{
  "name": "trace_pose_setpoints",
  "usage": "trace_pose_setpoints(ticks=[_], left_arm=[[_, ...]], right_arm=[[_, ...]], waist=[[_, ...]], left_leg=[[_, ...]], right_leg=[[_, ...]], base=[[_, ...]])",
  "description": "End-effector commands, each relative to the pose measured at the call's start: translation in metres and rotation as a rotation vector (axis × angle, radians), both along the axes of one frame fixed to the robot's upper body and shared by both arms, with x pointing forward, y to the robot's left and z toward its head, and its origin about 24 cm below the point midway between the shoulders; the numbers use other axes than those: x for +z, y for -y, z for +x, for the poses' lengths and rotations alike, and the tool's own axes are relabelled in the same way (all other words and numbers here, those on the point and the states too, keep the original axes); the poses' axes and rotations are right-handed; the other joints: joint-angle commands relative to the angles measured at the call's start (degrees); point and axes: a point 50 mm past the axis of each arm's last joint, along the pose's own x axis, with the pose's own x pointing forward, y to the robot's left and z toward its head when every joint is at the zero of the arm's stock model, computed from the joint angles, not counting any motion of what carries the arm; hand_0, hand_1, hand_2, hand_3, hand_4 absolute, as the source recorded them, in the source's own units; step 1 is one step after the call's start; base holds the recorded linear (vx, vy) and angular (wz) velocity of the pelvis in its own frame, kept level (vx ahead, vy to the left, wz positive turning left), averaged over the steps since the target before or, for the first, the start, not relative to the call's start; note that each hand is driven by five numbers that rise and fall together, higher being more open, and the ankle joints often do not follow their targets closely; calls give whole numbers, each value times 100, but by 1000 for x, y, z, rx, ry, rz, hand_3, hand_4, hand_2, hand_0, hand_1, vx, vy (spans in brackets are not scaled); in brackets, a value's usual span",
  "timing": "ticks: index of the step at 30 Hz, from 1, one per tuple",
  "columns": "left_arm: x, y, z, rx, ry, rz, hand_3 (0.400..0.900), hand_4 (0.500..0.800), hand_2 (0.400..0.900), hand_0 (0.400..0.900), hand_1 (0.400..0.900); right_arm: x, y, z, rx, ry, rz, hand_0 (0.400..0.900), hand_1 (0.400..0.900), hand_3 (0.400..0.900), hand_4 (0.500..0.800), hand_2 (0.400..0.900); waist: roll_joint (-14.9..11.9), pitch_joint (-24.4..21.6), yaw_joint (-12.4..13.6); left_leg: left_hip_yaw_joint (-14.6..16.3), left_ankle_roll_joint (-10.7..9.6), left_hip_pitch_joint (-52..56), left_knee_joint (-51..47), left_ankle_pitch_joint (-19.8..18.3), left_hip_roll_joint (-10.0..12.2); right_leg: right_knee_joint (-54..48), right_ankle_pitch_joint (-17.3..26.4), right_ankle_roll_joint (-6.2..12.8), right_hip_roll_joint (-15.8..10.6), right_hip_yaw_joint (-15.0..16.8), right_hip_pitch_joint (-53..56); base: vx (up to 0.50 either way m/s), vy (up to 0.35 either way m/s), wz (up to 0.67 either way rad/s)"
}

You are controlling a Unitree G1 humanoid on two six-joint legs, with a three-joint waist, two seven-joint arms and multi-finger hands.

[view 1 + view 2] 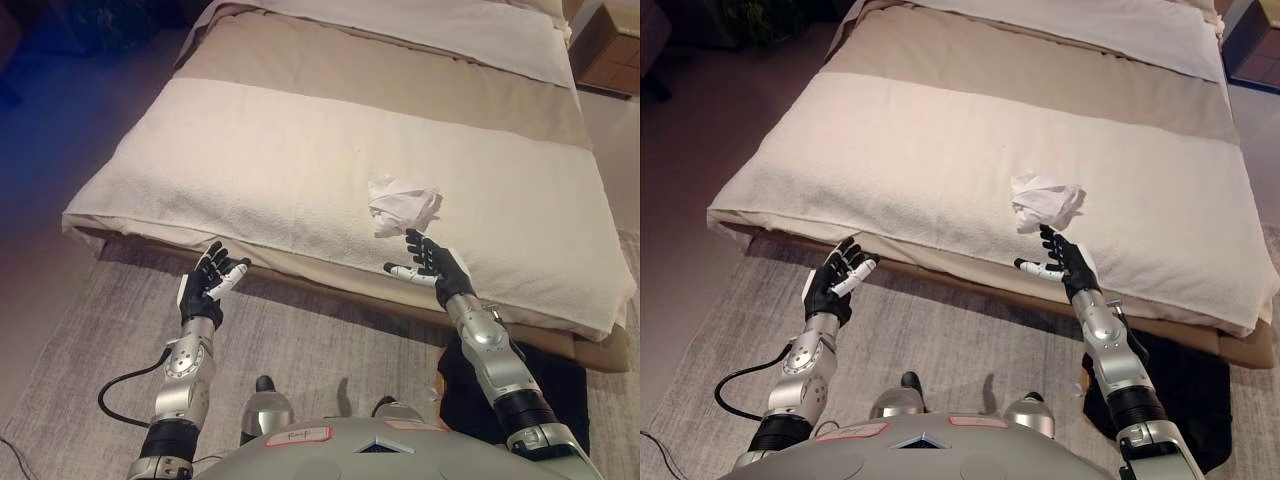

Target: Put the clothes on the bed into the basket.

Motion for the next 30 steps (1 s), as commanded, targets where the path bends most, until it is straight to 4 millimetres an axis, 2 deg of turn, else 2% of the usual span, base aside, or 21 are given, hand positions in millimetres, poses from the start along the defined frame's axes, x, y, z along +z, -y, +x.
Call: trace_pose_setpoints(ticks=[1,11,15,23,26,29,30], left_arm=[[38,-9,24,-74,188,123,900,800,900,900,900],[36,-8,22,-65,189,66,900,800,900,900,900],[38,-7,25,-70,201,64,900,800,900,900,900],[41,-4,30,-58,225,24,900,800,900,900,900],[39,0,30,-65,221,6,900,800,900,900,900],[37,6,31,-73,212,-17,900,800,900,900,900],[37,8,32,-80,212,-25,900,800,900,900,900]], right_arm=[[34,-3,25,31,193,22,900,900,900,800,900],[37,-6,27,57,201,21,900,900,900,800,900],[42,-5,31,56,221,15,900,900,900,800,900],[56,-6,41,62,282,24,900,900,900,800,900],[60,-9,45,73,307,40,900,900,900,800,900],[63,-9,46,73,316,28,900,900,900,800,900],[64,-8,46,71,319,19,900,900,900,800,900]], waist=[[-120,-219,40],[-96,-147,70],[-89,-72,115],[-94,174,219],[-76,317,279],[-55,547,381],[-71,626,418]], left_leg=[[-105,154,-123,19,-400,-298],[-108,98,-189,218,-426,-181],[-111,8,-277,451,-437,-15],[-246,-222,-525,1199,-531,403],[-375,-293,-659,1746,-496,609],[-674,-343,-1313,3197,-246,849],[-738,-353,-1508,3595,-133,850]], right_leg=[[192,-23,41,-141,182,-4],[270,-151,-28,-63,252,-47],[275,-245,-117,52,306,-69],[226,-503,-398,456,443,-3],[198,-631,-552,661,513,67],[101,-770,-778,885,502,236],[78,-814,-825,926,480,287]], base=[[0,0,0],[18,-40,-2],[1,-107,-5],[15,-155,-2],[35,-176,-6],[24,-200,2],[14,-167,8]])
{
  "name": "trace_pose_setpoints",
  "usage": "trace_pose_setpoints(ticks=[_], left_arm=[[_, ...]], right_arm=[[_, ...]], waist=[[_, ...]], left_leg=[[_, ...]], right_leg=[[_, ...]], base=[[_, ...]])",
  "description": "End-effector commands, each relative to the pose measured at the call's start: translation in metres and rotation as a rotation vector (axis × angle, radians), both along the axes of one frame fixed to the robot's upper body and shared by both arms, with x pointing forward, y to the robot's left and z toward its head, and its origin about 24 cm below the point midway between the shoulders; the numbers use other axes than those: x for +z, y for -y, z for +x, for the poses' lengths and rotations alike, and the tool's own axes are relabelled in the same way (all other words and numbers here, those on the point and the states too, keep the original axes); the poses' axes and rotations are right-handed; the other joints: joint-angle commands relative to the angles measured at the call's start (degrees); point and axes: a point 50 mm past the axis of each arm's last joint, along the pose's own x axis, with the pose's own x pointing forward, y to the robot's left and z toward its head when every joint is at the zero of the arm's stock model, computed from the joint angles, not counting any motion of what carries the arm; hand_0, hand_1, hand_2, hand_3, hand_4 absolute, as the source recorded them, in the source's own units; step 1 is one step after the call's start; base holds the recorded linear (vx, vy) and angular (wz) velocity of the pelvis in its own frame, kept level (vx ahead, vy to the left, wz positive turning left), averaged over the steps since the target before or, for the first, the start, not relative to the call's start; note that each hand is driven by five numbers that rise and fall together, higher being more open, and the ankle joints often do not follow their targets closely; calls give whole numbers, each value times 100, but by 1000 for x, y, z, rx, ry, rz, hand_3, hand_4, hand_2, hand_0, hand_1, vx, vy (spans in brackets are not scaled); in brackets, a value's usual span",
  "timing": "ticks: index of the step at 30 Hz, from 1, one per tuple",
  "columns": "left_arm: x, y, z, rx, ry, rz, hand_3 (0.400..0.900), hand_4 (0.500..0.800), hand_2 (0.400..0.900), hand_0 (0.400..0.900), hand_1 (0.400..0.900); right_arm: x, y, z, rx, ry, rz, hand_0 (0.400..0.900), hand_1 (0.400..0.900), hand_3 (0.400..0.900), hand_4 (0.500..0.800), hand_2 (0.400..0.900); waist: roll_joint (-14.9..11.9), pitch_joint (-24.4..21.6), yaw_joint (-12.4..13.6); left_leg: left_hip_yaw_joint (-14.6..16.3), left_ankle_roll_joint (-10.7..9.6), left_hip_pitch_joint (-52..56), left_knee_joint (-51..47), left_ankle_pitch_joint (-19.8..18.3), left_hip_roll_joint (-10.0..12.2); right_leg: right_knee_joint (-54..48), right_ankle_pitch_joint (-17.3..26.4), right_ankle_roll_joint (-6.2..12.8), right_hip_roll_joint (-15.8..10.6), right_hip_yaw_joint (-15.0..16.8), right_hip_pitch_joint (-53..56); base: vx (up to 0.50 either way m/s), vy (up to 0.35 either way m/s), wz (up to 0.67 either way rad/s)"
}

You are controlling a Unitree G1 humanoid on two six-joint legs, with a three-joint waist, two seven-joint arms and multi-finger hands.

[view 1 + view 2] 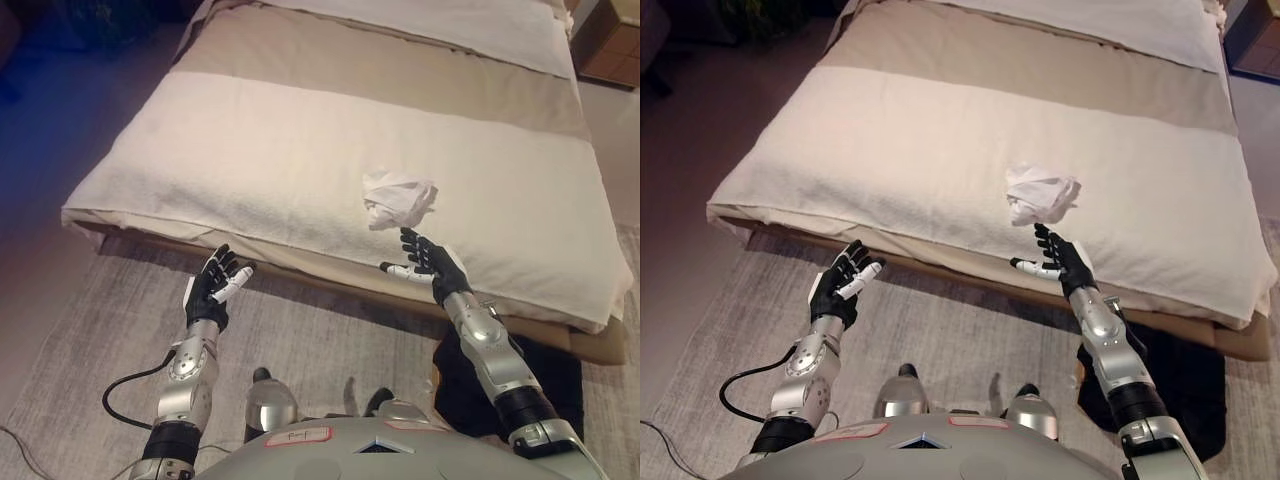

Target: Put the clothes on the bed into the basket.

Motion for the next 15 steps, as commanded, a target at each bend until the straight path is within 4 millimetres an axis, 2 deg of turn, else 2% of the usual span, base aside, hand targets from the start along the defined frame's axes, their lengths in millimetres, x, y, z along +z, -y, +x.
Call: trace_pose_setpoints(ticks=[1,3,6,7,8,9,10,12,14,15], left_arm=[[41,3,32,-59,225,6,900,800,900,900,900],[43,8,35,-78,233,-4,900,800,900,900,900],[46,12,40,-88,247,-3,900,800,900,900,900],[46,12,40,-88,247,-3,900,800,900,900,900],[49,13,44,-84,259,-3,900,800,900,900,900],[49,14,45,-77,263,-6,900,800,900,900,900],[49,14,46,-70,267,-6,900,800,900,900,900],[51,13,48,-59,277,-7,900,800,900,900,900],[54,10,48,-49,293,-8,900,800,900,900,900],[57,8,49,-43,304,3,900,800,900,900,900]], right_arm=[[62,0,38,21,313,2,900,900,900,800,900],[64,3,39,10,321,-4,900,900,900,800,900],[67,4,42,-13,339,-2,900,900,900,800,900],[67,4,43,-13,340,-2,900,900,900,800,900],[68,4,46,-16,346,-12,900,900,900,800,900],[69,3,49,-16,352,-16,900,900,900,800,900],[71,2,51,-15,363,-17,900,900,900,800,900],[72,1,53,-9,367,-19,900,900,900,800,900],[73,-2,55,2,368,-15,900,900,900,800,900],[72,-5,56,7,367,-9,900,900,900,800,900]], waist=[[-225,226,138],[-244,275,119],[-318,259,83],[-344,259,90],[-282,216,95],[-245,199,95],[-213,192,96],[-180,169,129],[-196,139,210],[-242,137,314]], left_leg=[[-441,-302,-879,2091,-134,91],[-482,-328,-1207,2098,-68,55],[-233,-321,-1386,842,-29,102],[-193,-311,-1334,745,19,66],[-158,-403,-1269,-529,504,120],[-74,-467,-1161,-1124,831,151],[-2,-529,-1197,-1503,968,193],[115,-606,-1293,-1788,1054,261],[162,-604,-1394,-1801,1042,232],[-29,-606,-1391,-1777,1095,183]], right_leg=[[-108,-570,-490,494,96,519],[-176,-625,-509,574,36,568],[-176,-614,-400,575,-34,482],[-176,-604,-394,543,-27,476],[-176,-577,-274,590,-7,421],[-176,-559,-228,614,13,410],[-176,-584,-196,642,11,423],[-176,-613,-140,683,92,429],[-176,-623,-62,674,218,448],[-176,-652,-25,652,317,493]], base=[[15,-119,7],[34,-52,13],[82,31,10],[150,143,0],[164,158,-4],[221,226,-9],[166,175,-22],[187,209,-35],[213,255,-66],[262,262,-89]])
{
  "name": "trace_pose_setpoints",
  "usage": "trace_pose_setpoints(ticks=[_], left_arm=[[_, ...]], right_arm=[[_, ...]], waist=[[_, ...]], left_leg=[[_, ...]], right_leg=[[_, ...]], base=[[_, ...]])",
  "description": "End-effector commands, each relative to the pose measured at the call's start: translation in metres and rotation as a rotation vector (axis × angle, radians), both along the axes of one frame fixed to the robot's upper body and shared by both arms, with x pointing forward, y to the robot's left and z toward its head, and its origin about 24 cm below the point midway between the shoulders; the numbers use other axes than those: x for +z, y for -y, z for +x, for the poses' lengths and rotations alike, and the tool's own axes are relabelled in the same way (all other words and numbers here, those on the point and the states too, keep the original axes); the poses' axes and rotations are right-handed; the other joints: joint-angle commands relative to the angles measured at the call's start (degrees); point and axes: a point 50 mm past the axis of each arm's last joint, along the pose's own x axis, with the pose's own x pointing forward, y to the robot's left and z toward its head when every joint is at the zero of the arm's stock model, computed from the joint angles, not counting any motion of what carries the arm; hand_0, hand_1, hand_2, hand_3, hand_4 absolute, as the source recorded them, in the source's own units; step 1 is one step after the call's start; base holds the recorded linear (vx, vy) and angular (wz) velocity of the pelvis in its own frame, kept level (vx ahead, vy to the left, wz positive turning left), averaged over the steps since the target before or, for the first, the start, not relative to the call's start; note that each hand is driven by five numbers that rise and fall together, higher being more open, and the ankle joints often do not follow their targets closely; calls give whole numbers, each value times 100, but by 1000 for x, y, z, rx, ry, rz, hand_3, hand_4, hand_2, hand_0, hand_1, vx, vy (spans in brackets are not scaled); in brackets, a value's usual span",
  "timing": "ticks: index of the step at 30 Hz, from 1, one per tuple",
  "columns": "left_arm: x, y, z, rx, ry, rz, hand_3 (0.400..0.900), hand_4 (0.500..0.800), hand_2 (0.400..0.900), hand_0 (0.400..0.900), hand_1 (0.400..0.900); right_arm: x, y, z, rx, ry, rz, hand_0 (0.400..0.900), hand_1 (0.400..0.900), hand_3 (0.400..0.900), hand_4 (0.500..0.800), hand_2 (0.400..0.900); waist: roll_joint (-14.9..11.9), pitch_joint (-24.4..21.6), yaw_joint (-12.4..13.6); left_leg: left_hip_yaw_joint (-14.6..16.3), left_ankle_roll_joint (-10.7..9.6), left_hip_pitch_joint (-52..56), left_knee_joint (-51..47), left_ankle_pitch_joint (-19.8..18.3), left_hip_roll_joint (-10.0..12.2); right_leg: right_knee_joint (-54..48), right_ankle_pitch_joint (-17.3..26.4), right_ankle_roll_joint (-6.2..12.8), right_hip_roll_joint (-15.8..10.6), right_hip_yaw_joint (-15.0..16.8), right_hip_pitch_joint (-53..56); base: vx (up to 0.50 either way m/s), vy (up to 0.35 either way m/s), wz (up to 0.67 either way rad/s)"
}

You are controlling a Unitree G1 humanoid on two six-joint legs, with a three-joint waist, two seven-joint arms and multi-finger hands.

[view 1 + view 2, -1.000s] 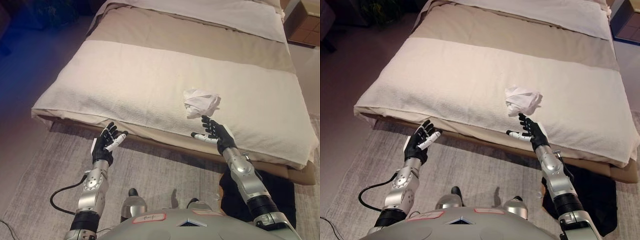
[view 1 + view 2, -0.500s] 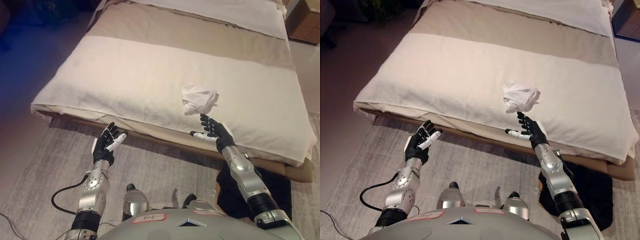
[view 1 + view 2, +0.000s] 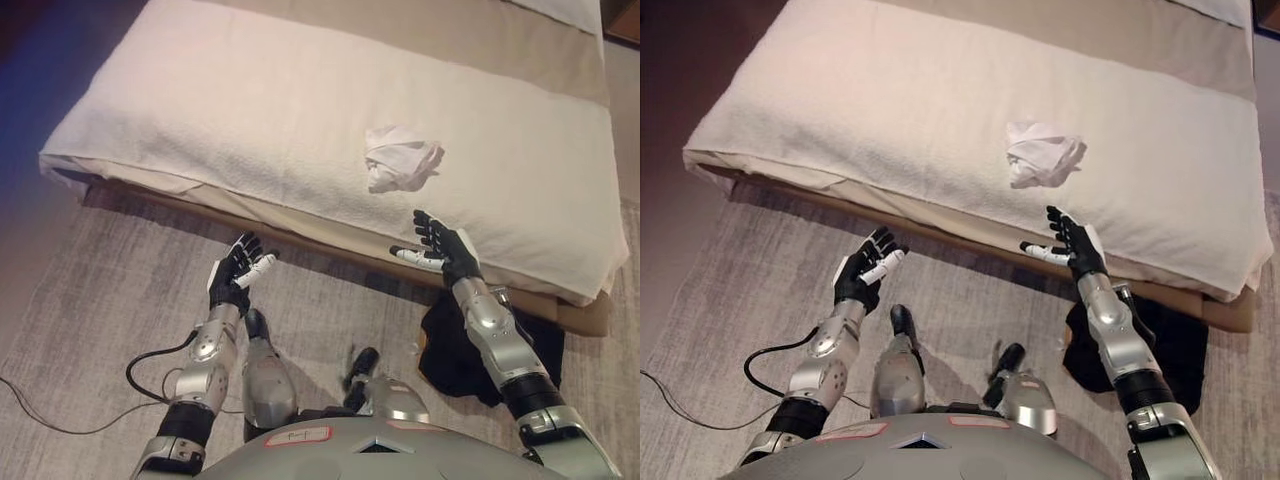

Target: Put the clothes on the bed into the basket.

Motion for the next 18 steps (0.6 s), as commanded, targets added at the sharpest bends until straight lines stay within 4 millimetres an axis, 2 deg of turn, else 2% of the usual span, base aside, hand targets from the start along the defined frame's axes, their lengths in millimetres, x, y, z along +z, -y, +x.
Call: trace_pose_setpoints(ticks=[1,3,5,7,8,9,10,11,12,13,14,15,16,17,18], left_arm=[[51,-21,25,34,269,46,900,800,900,900,900],[54,-21,28,21,275,57,900,800,900,900,900],[61,-23,33,5,299,79,900,800,900,900,900],[67,-24,37,-21,316,108,900,800,900,900,900],[67,-24,37,-21,316,109,900,800,900,900,900],[70,-27,38,-29,321,131,900,800,900,900,900],[70,-29,37,-25,317,138,900,800,900,900,900],[69,-30,36,-24,311,144,900,800,900,900,900],[69,-30,36,-24,311,145,900,800,900,900,900],[74,-36,35,-12,322,164,900,800,900,900,900],[74,-40,34,0,319,168,900,800,900,900,900],[75,-40,34,2,319,168,900,800,900,900,900],[76,-42,33,12,317,173,900,800,900,900,900],[76,-43,34,13,318,173,900,800,900,900,900],[73,-43,31,23,308,156,900,800,900,900,900]], right_arm=[[55,-17,37,69,286,49,900,900,900,800,900],[51,-19,36,57,274,63,900,900,900,800,900],[48,-23,35,47,268,93,900,900,900,800,900],[44,-29,34,50,256,110,900,900,900,800,900],[44,-29,35,50,256,111,900,900,900,800,900],[40,-32,35,47,241,105,900,900,900,800,900],[38,-31,35,42,232,102,900,900,900,800,900],[35,-32,36,23,223,111,900,900,900,800,900],[35,-32,36,24,224,111,900,900,900,800,900],[35,-34,38,11,220,108,900,900,900,800,900],[34,-37,40,13,213,98,900,900,900,800,900],[34,-38,40,14,214,98,900,900,900,800,900],[33,-40,45,-4,206,76,900,900,900,800,900],[34,-41,46,-4,207,76,900,900,900,800,900],[36,-42,52,-21,209,65,900,900,900,800,900]], waist=[[-382,-150,344],[-526,-159,391],[-758,-142,452],[-945,-203,510],[-968,-219,506],[-1058,-309,472],[-1071,-340,439],[-1085,-369,424],[-1112,-365,428],[-1001,-341,380],[-977,-313,372],[-993,-286,365],[-947,-193,409],[-951,-152,406],[-908,-80,489]], left_leg=[[-359,-146,-782,-177,687,-73],[-468,-23,-1042,222,496,-218],[-451,186,-1376,1015,115,-457],[-475,405,-1422,1117,-95,-685],[-465,419,-1438,1119,-104,-707],[-435,749,-1253,995,-402,-1124],[-473,891,-1066,857,-521,-1333],[-468,1038,-855,690,-628,-1545],[-445,1062,-831,654,-626,-1587],[-445,1312,-370,393,-890,-1840],[-367,1412,-109,278,-1013,-1952],[-365,1422,-74,256,-1011,-1980],[-302,1513,333,77,-1206,-2040],[-307,1512,384,41,-1193,-2051],[-245,1493,669,-103,-1216,-2047]], right_leg=[[30,-830,226,195,184,1236],[30,-925,271,8,146,1490],[328,-908,316,-328,-10,1613],[922,-710,380,-638,-96,1415],[952,-720,397,-669,-97,1387],[1797,-109,530,-1081,-126,1110],[2248,176,590,-1238,-48,918],[2782,576,727,-1408,-34,752],[2819,577,762,-1458,-7,734],[3846,1121,1021,-1845,-283,407],[4178,1235,1114,-2053,-479,321],[4208,1220,1120,-2086,-475,337],[4326,1167,1164,-2342,-909,182],[4332,1154,1165,-2348,-916,221],[3994,1061,1183,-2419,-1227,133]], base=[[337,288,-64],[375,321,-5],[405,346,21],[338,301,14],[424,501,43],[422,544,35],[566,720,43],[289,373,10],[439,563,28],[434,522,24],[428,509,26],[426,328,7],[280,179,4],[454,235,-8],[174,52,-9]])
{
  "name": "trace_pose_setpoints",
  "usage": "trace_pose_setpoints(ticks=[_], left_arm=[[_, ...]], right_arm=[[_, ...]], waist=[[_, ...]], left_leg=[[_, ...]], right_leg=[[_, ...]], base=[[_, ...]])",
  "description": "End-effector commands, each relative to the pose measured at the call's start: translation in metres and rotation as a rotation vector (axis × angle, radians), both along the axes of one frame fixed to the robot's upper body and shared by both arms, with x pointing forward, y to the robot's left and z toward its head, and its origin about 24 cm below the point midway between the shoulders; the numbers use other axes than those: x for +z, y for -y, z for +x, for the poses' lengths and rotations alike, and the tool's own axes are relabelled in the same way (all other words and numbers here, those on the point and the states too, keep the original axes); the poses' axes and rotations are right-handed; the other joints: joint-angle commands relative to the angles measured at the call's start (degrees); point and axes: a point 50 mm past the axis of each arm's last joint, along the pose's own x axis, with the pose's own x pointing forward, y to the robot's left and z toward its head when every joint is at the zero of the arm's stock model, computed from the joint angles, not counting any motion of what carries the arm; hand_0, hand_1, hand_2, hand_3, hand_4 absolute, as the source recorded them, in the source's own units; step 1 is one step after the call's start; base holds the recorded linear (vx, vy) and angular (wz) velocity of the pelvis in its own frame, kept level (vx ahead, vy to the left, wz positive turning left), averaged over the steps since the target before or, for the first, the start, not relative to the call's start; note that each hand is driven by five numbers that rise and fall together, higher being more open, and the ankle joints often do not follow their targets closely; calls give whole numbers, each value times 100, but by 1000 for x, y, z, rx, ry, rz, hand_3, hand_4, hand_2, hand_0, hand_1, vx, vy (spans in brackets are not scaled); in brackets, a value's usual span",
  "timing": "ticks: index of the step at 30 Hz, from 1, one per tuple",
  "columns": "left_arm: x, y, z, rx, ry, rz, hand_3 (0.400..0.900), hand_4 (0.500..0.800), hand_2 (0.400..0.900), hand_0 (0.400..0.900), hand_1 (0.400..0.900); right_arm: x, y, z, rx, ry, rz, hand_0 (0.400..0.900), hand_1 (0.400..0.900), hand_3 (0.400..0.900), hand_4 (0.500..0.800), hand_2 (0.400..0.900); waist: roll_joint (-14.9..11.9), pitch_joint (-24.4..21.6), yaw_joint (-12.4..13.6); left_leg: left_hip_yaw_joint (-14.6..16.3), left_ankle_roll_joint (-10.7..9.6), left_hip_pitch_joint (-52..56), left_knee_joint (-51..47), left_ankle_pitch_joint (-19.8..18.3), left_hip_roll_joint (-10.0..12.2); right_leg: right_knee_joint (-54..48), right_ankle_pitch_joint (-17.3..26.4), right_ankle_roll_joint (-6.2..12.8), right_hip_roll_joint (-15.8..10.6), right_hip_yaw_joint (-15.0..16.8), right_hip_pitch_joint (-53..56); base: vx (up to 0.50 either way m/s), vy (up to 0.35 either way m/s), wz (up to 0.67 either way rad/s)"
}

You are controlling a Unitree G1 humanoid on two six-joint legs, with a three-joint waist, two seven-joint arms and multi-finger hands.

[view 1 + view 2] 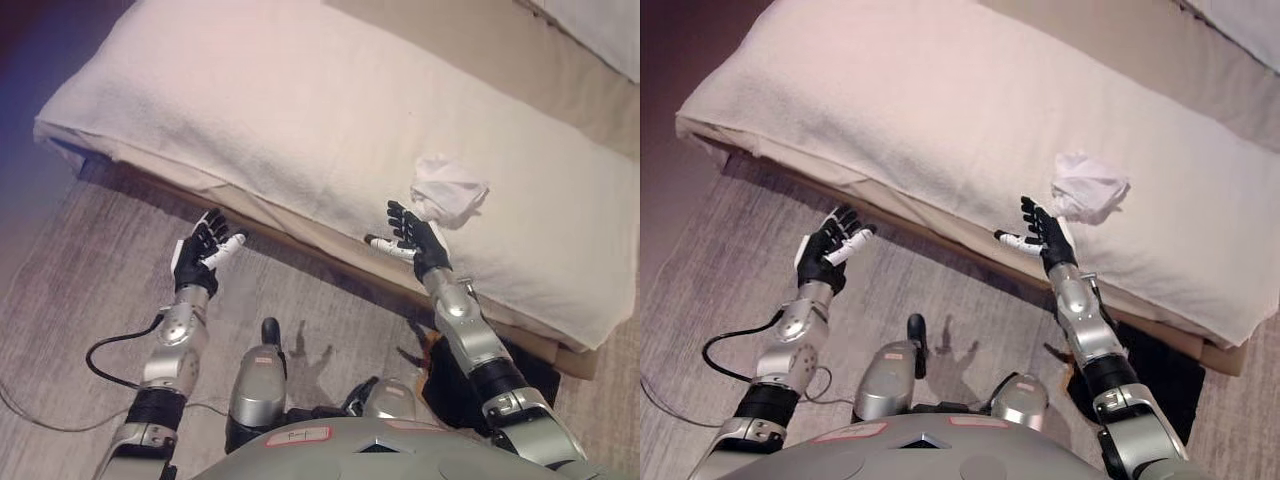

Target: Put the clothes on the bed into the basket.

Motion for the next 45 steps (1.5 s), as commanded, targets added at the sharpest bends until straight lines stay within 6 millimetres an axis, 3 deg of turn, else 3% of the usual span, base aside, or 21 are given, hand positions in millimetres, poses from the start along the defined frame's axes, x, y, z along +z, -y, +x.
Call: trace_pose_setpoints(ticks=[1,2,3,6,9,11,14,15,17,18,20,23,25,26,28,30,32,35,37,39,45], left_arm=[[39,10,14,-54,213,-4,900,800,900,900,900],[37,12,13,-56,211,-21,900,800,900,900,900],[38,13,13,-61,213,-23,900,800,900,900,900],[36,17,15,-62,212,-30,900,800,900,900,900],[39,20,23,-72,221,-13,900,800,900,900,900],[43,20,26,-78,237,5,900,800,900,900,900],[46,31,33,-107,260,-21,900,800,900,900,900],[47,35,36,-110,268,-39,900,800,900,900,900],[48,39,36,-121,274,-82,900,800,900,900,900],[46,43,34,-138,265,-101,900,800,900,900,900],[45,52,33,-160,268,-131,900,800,900,900,900],[43,61,28,-174,265,-199,900,800,900,900,900],[43,62,27,-174,266,-206,900,800,900,900,900],[42,62,26,-176,262,-211,900,800,900,900,900],[40,62,27,-161,250,-213,900,800,900,900,900],[38,61,29,-142,246,-206,900,800,900,900,900],[40,62,30,-131,258,-215,900,800,900,900,900],[45,60,32,-129,285,-223,900,800,900,900,900],[52,61,35,-156,313,-214,900,800,900,900,900],[61,62,38,-174,347,-214,900,800,900,900,900],[92,76,47,-261,464,-211,900,800,900,900,900]], right_arm=[[41,4,37,-63,191,-33,900,900,900,800,900],[45,5,44,-76,199,-50,900,900,900,800,900],[48,5,47,-74,207,-65,900,900,900,800,900],[52,6,51,-79,217,-77,900,900,900,800,900],[55,11,51,-103,233,-97,900,900,900,800,900],[57,15,50,-113,239,-124,900,900,900,800,900],[60,24,46,-149,262,-132,900,900,900,800,900],[61,29,46,-168,265,-134,900,900,900,800,900],[62,39,45,-197,269,-149,900,900,900,800,900],[65,41,47,-198,275,-163,900,900,900,800,900],[71,40,51,-174,300,-206,900,900,900,800,900],[76,43,60,-168,298,-278,900,900,900,800,900],[79,50,64,-189,297,-326,900,900,900,800,900],[84,54,67,-202,307,-355,900,900,900,800,900],[86,58,72,-237,303,-401,900,900,900,800,900],[92,59,77,-234,320,-477,900,900,900,800,900],[94,67,79,-248,317,-541,900,900,900,800,900],[94,75,79,-246,302,-641,900,900,900,800,900],[93,78,80,-239,285,-686,900,900,900,800,900],[97,79,85,-260,282,-692,900,900,900,800,900],[144,94,107,-313,357,-844,900,900,900,800,900]], waist=[[97,-64,132],[150,-11,212],[205,39,238],[312,65,253],[350,92,104],[351,109,81],[251,52,41],[265,17,9],[303,-62,-212],[313,-95,-227],[389,-20,-192],[516,221,119],[520,272,177],[512,248,157],[557,142,96],[698,147,81],[834,127,51],[942,181,15],[847,334,34],[758,498,94],[651,885,122]], left_leg=[[-101,-19,401,-1076,104,-350],[-8,-101,566,-1198,105,-308],[5,-162,575,-1200,127,-214],[-1,-310,513,-1200,156,-20],[-124,-611,503,-1200,119,257],[-130,-735,581,-1200,85,398],[-245,-837,672,-1200,-51,366],[-265,-864,716,-1200,-94,464],[-383,-974,833,-1141,-163,802],[-349,-1034,784,-542,-328,986],[-416,-1053,236,1325,-182,1263],[-999,-1156,-846,2986,-2,1103],[-1129,-1195,-1183,2644,-138,960],[-1025,-1194,-1170,2056,-124,1047],[-572,-1380,-914,261,585,1454],[-396,-1598,-846,-1032,1617,1834],[-322,-1709,-780,-1155,1727,1835],[-345,-1593,-846,-601,1272,1741],[-427,-1531,-1238,46,999,1524],[-435,-1529,-1564,94,1036,1438],[-591,-1405,-2331,191,991,1297]], right_leg=[[-332,938,443,135,-368,659],[-959,837,465,128,-651,585],[-1352,805,453,160,-706,521],[-2278,857,436,367,-484,249],[-3840,1494,515,573,379,-151],[-4069,1831,515,558,423,-269],[-4093,1765,515,552,181,-96],[-3907,1650,515,572,45,-133],[-3620,1148,515,777,230,-155],[-3520,845,426,862,171,-68],[-3655,465,101,1237,179,268],[-4162,162,-217,1724,202,688],[-4266,111,-237,1731,246,718],[-4266,96,-200,1720,253,688],[-4266,73,-93,1695,283,690],[-4266,34,-52,1695,341,718],[-4266,21,-38,1676,336,827],[-4082,-131,-64,1570,485,907],[-3960,-85,-66,1385,610,788],[-3942,-41,-76,1367,680,580],[-3660,89,-22,1309,665,-304]], base=[[313,50,-20],[183,-39,-10],[218,-79,-17],[95,-111,-16],[231,-270,6],[263,-259,15],[323,-238,48],[399,-354,80],[460,-393,71],[436,-386,20],[334,-435,-6],[157,-313,-37],[156,-87,-19],[213,30,-1],[250,122,-14],[203,176,-36],[185,177,-38],[136,198,-42],[44,147,-25],[-18,50,-12],[-28,37,-2]])
